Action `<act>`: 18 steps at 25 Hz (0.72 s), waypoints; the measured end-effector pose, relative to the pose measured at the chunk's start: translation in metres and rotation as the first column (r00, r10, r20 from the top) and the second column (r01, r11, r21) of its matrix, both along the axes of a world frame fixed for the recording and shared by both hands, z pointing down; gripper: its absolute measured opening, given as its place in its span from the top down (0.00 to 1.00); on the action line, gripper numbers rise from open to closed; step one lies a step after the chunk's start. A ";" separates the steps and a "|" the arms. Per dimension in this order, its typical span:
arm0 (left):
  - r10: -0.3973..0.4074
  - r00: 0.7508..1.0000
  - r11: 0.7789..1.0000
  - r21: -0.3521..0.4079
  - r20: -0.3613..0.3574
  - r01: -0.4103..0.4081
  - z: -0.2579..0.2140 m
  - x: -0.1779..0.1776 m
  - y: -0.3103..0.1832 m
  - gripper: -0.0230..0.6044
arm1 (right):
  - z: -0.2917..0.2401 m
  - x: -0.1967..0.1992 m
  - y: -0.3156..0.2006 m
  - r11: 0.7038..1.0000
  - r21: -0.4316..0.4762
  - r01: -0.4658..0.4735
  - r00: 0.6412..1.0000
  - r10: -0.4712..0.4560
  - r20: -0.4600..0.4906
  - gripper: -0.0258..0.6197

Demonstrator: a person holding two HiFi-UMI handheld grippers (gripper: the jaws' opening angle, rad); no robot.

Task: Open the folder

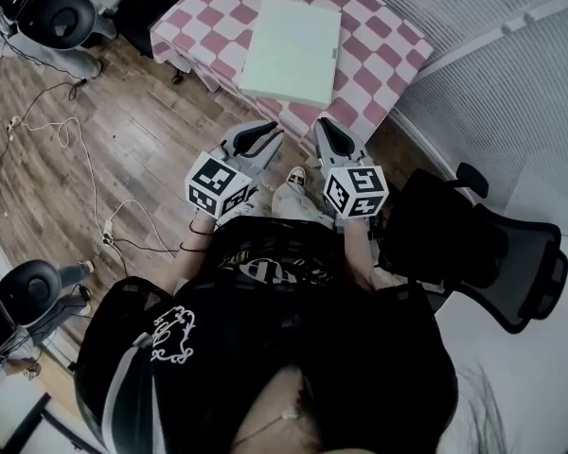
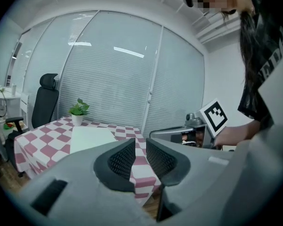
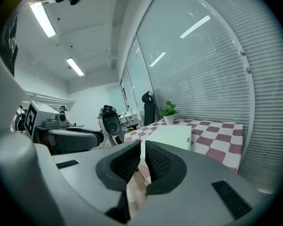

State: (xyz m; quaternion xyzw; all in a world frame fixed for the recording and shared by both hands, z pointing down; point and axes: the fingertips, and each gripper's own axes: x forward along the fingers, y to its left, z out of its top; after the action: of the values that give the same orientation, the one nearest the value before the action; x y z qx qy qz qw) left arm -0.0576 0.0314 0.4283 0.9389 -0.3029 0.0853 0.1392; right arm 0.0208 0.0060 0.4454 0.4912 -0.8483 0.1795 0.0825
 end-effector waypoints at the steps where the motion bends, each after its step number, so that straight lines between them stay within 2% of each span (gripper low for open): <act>1: -0.002 1.000 1.000 -0.001 0.009 0.002 0.001 0.005 -0.009 0.86 | 0.000 0.007 -0.009 1.000 -0.001 0.000 1.000 0.000 0.000 0.91; 4: -0.005 0.999 1.000 0.003 0.049 0.005 0.004 0.021 -0.030 0.85 | 0.000 0.027 -0.033 1.000 0.000 0.000 1.000 0.000 0.005 0.91; 8: -0.004 0.996 1.000 0.010 0.093 0.003 0.010 0.045 -0.050 0.74 | -0.001 0.054 -0.055 1.000 0.003 0.001 1.000 -0.001 0.012 0.91; 11: -0.003 0.993 1.000 0.011 0.121 0.002 0.015 0.062 -0.062 0.71 | 0.003 0.070 -0.067 1.000 -0.001 0.009 1.000 -0.009 0.010 0.91; 18: 0.036 0.969 0.999 0.023 0.244 -0.043 0.041 0.087 -0.082 0.65 | 0.020 0.092 -0.082 0.999 -0.032 0.016 1.000 -0.016 0.016 0.91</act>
State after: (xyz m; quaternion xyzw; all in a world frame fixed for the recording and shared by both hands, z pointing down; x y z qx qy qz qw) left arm 0.0299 -0.0507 0.4694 0.9290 -0.3001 0.1985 0.0861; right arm 0.1133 -0.0760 0.4651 0.4816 -0.8498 0.1965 0.0850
